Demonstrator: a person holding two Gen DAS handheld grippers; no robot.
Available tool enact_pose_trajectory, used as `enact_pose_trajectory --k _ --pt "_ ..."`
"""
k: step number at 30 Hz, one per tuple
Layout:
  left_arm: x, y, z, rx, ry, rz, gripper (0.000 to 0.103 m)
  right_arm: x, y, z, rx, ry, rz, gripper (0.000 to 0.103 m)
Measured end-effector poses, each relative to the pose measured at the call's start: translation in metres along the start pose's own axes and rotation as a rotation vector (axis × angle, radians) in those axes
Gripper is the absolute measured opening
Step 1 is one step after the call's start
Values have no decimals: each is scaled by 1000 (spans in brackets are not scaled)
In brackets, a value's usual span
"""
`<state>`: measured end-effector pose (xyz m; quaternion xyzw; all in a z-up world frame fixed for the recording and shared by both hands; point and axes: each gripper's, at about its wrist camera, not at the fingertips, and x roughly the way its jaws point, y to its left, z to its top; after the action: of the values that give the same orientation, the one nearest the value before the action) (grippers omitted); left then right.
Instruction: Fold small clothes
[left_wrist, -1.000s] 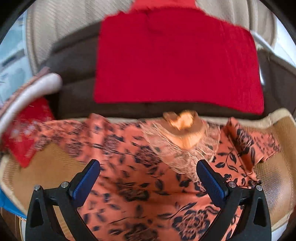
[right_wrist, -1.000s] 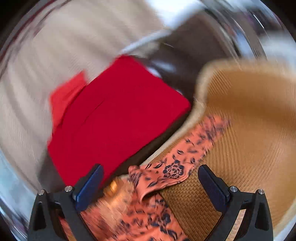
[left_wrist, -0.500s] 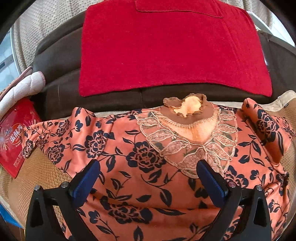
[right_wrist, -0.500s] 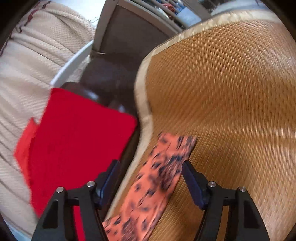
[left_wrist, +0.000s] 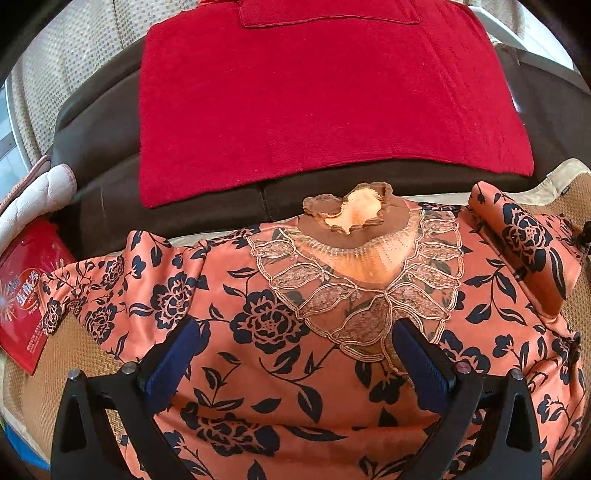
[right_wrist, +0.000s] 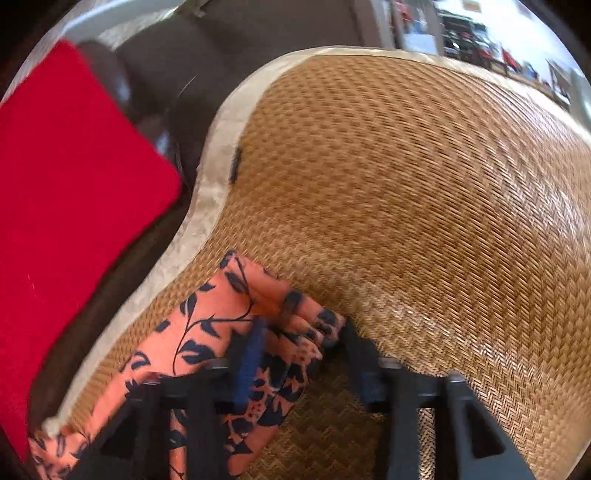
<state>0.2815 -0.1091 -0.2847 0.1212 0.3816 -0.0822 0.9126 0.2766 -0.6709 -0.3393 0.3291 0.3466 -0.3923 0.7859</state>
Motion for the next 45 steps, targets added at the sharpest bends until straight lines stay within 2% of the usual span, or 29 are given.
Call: enact_pose_trajectory --k 2,3,5,7,8,10,11,16,17,19,20,25,27,28,30,31,32,34,37,39,42,43,44,45 --pt "-1 0 -1 -2 -3 2 103 -1 8 0 -36 0 -9 19" --pt "-2 1 -1 -4 -8 7 103 -2 13 -1 -50 3 8 15" --pt "-6 3 -2 -10 -21 19 103 -8 20 -2 -47 -5 36 13" --pt "-11 7 -2 -30 -34 21 103 -20 33 -7 -30 -14 123 13" --pt "-14 9 -1 -43 -39 20 103 -34 42 -6 -15 -25 204 13" --pt "-21 15 0 -69 -63 24 103 -58 58 -9 -9 -40 301 13" --pt "-24 18 1 -81 -80 33 103 -78 72 -11 -12 -51 389 13" --pt "-32 46 7 -159 -135 67 103 -153 140 -50 -76 -32 722 13" --pt "-32 53 7 -175 -140 75 103 -170 162 -65 -104 -6 801 13" --pt "-33 71 7 -214 -151 100 103 -184 188 -86 -130 45 904 13" --pt "-33 79 6 -233 -155 114 103 -190 212 -106 -149 106 981 13" --pt "-30 135 -6 -353 -128 154 103 -187 290 -178 -150 322 1193 14" --pt "-28 155 -11 -400 -112 155 103 -181 315 -201 -111 437 1299 18" --pt "-27 165 -14 -427 -106 155 103 -180 327 -211 -102 480 1320 25" --pt "-27 183 -20 -474 -98 146 103 -188 337 -225 -94 518 1336 60" --pt "-26 187 -21 -484 -96 140 103 -189 339 -227 -79 527 1353 91" --pt "-27 191 -23 -489 -94 130 103 -192 337 -228 -43 506 1371 94" --pt "-24 193 -24 -483 -87 110 103 -212 327 -230 -39 458 1395 94" --pt "-20 190 -25 -461 -72 99 102 -221 301 -222 -74 361 1321 93" --pt "-15 190 -25 -463 -52 97 96 -223 270 -218 -111 313 1228 93" --pt "-8 196 -27 -480 -26 125 90 -213 245 -205 -209 203 1009 91" --pt "-6 196 -28 -486 -15 137 89 -206 240 -200 -248 182 930 86" --pt "-5 196 -30 -489 -7 143 86 -196 236 -196 -272 186 876 76" --pt "-2 194 -30 -489 2 144 79 -186 231 -192 -281 195 837 71"
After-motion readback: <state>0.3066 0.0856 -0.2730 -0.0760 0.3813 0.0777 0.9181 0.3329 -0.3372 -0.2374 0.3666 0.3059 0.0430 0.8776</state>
